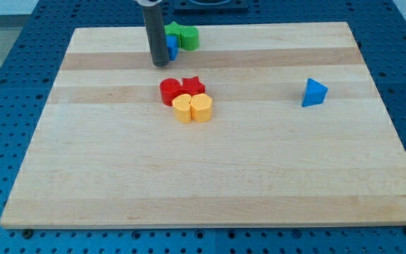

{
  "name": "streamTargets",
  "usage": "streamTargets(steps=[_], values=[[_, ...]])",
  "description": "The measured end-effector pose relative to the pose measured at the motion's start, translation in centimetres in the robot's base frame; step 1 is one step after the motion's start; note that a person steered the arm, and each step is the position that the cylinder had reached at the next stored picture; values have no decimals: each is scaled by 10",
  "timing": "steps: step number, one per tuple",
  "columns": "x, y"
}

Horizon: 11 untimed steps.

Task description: Slide the blue triangle into the green blocks

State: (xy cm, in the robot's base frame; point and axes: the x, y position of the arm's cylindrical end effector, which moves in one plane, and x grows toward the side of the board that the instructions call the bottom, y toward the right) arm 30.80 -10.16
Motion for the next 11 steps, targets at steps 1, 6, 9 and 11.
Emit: streamTargets(steps=[1,6,9,11], values=[[5,21],[96,410],[72,358],[80,364]])
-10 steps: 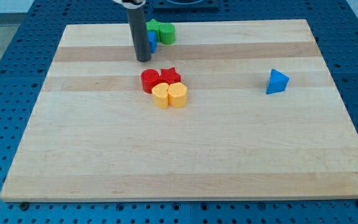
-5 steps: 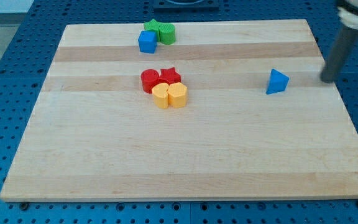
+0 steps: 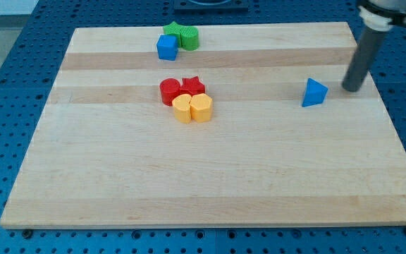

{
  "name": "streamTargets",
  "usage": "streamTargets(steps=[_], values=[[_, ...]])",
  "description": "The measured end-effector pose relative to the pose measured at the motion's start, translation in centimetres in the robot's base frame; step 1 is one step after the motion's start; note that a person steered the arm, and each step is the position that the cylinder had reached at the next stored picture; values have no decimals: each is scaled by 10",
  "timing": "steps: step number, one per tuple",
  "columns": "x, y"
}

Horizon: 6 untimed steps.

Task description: Slide the blue triangle into the green blocks

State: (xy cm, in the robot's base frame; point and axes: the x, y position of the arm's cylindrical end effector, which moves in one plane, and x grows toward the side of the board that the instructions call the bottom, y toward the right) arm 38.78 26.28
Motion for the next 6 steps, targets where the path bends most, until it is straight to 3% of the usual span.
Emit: streamTargets(steps=[1,2,4,5,6], values=[[39,23],[45,-4],[-40,-117],[-52,-127],[-45,-74]])
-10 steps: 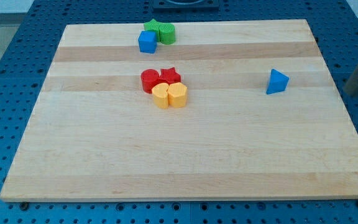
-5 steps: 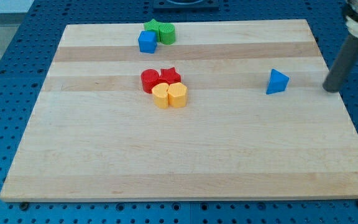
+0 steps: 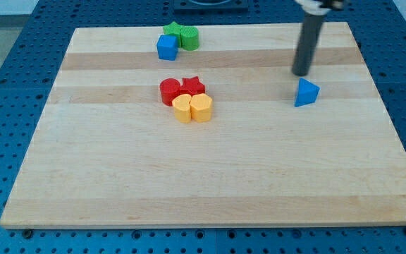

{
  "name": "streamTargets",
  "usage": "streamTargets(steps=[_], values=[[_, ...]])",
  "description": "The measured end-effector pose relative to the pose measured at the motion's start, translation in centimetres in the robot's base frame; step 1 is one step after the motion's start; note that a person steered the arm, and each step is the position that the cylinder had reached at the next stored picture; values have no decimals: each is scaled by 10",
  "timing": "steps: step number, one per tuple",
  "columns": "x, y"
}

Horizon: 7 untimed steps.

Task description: Slide the blue triangle into the green blocks

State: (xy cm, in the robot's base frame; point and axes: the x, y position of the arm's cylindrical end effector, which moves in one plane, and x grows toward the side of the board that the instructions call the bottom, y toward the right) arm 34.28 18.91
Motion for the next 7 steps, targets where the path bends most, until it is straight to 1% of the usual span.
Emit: streamTargets(steps=[1,2,3,4,5,6,7], values=[[37,48],[71,39],[74,-17],[41,-66],[9,-92],[9,-75],[24,-40]])
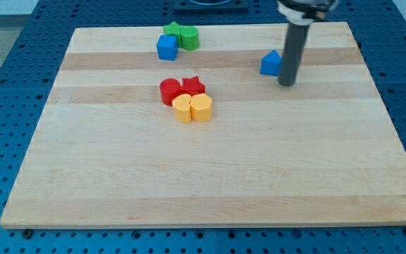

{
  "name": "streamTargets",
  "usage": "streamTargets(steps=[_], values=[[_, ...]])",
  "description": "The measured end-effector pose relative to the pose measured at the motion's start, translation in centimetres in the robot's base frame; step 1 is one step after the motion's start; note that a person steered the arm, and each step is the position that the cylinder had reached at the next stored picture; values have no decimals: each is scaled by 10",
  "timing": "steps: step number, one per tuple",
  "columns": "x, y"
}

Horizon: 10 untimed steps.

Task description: Slide the blue triangle into the green blocks

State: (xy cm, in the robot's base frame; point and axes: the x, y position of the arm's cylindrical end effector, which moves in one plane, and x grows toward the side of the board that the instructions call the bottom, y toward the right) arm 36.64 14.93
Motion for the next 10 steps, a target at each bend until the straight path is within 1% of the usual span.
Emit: streamTargets(steps=[1,2,3,4,5,6,7,9,10], values=[[-13,26],[-46,13],[-61,-34],[-66,-65],[-59,-32],[-31,8],[-27,-10],[-70,-140],[-71,-148]])
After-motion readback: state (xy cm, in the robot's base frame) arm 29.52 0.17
